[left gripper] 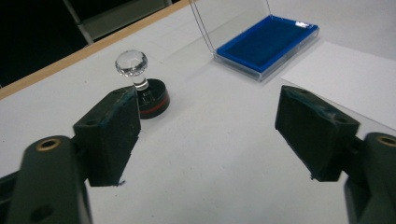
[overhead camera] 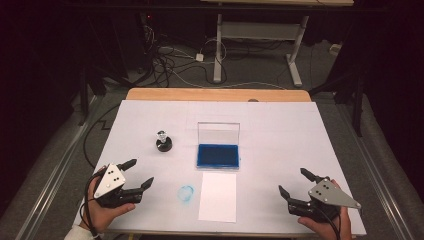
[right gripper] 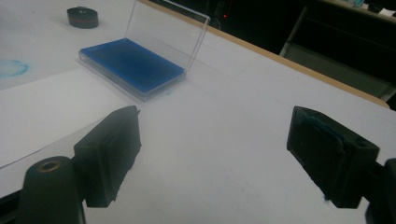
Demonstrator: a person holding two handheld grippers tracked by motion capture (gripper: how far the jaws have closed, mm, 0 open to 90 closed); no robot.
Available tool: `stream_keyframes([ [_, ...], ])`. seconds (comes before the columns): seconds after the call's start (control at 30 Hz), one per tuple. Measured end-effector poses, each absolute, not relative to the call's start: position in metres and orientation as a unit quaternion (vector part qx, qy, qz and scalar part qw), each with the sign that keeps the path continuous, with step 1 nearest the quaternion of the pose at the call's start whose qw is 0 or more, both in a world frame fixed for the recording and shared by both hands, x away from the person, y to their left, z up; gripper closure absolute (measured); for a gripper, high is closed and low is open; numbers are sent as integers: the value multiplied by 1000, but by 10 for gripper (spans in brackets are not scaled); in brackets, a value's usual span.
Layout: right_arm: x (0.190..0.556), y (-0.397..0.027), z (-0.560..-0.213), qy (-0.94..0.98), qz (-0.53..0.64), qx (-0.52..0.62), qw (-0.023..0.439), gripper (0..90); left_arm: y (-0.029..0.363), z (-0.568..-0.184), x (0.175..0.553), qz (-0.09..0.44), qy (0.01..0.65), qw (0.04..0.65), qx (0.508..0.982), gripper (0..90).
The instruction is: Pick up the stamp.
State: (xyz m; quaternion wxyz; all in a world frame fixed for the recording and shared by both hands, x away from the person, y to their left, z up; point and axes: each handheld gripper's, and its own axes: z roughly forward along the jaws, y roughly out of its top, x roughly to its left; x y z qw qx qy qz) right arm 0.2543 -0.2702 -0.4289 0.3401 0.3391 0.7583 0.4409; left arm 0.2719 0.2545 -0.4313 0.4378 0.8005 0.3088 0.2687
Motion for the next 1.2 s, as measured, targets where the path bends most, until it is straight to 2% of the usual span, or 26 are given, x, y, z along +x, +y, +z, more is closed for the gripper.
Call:
stream_keyframes([
  [0.47,259,-267,-428,752,446,340,346,195,257,-435,275,279,328,402,808,239],
  [0.77,261,-269,-428,750,444,346,348,195,257,-423,292,285,336,399,805,239],
  [0.97,262,-267,-432,756,438,346,341,195,256,-408,310,280,335,390,810,238],
  [1.03,263,-267,-434,758,437,348,338,200,256,-403,322,257,346,385,816,237],
  [1.2,265,-265,-437,764,430,346,334,200,250,-398,354,244,357,354,829,216],
])
